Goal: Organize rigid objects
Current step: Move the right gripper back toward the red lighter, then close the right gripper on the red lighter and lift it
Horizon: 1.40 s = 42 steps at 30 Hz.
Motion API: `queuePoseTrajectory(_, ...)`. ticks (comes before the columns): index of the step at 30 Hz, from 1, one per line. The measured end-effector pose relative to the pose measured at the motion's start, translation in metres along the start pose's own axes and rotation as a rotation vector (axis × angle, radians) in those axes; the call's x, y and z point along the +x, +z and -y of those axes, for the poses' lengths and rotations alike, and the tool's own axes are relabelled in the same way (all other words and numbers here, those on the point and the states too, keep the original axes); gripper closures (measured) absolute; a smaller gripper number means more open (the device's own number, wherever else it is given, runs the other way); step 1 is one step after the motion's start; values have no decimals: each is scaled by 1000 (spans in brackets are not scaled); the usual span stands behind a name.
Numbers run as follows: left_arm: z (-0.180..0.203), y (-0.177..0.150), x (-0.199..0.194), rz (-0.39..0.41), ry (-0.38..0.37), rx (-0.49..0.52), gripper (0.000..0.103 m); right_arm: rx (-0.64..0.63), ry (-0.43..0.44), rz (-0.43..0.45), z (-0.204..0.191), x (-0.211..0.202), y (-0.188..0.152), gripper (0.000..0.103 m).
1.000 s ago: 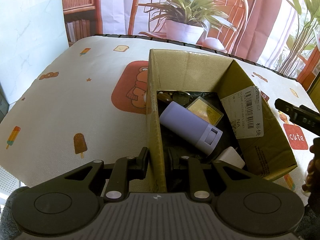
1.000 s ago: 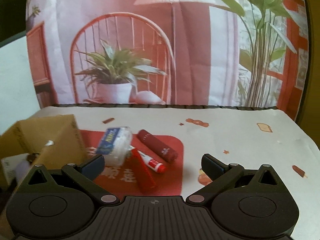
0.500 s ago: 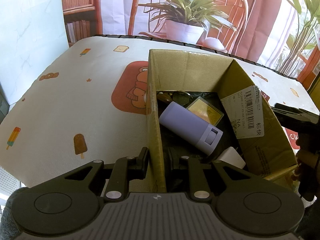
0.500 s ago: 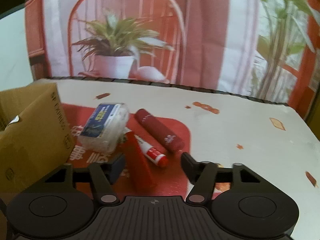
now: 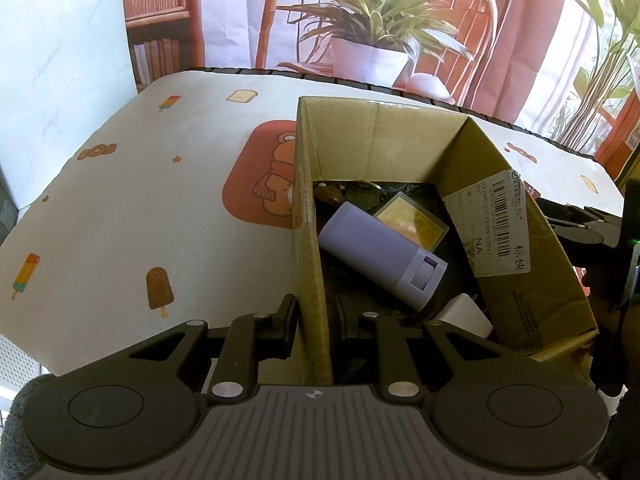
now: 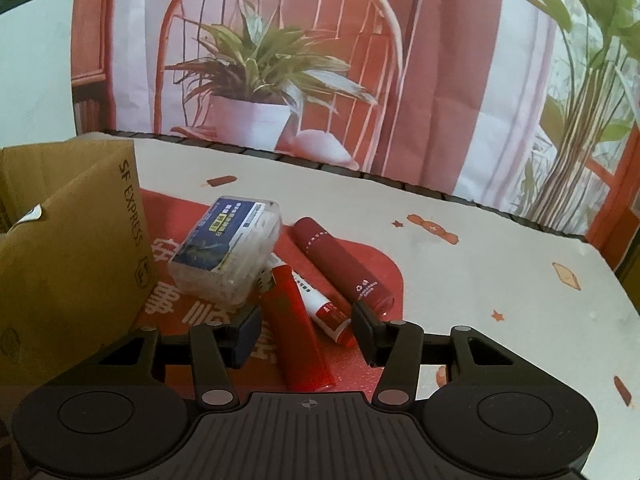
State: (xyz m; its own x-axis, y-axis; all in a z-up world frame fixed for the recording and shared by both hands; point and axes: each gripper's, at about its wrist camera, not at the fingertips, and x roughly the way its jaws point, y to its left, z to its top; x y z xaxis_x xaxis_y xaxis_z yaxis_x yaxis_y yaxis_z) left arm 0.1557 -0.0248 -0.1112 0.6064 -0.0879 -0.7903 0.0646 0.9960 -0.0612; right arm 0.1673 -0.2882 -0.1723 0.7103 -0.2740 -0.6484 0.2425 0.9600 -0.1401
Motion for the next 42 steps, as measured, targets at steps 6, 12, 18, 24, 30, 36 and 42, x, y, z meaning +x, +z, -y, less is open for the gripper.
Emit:
queuePoseTrajectory(6,0,0,0,0,1,0,83,-12,-13,-11,-1,-4,-1,59)
queuePoseTrajectory(12,0,0,0,0,1,0,83,0,-10,-41,5,-8,-8,70)
queuePoseTrajectory(18,0,-1,0,-1,0,-1,83,5,16,-62,2,-10,-8,73)
queuePoseTrajectory(24,0,-2,0,0,1,2,83,-12,50,-77,0,-2,0,68)
queuePoseTrajectory(30,-1,-3,0,-2,1,1,83,23,84,-77,6,-1,-2,78)
queuePoseTrajectory(36,0,-3,1,-2,0,0,83,29,96,-88,2,-11,-6,82)
queuePoseTrajectory(42,0,-2,1,-3,1,-1,83,119,145,-103,11,-27,-14,82)
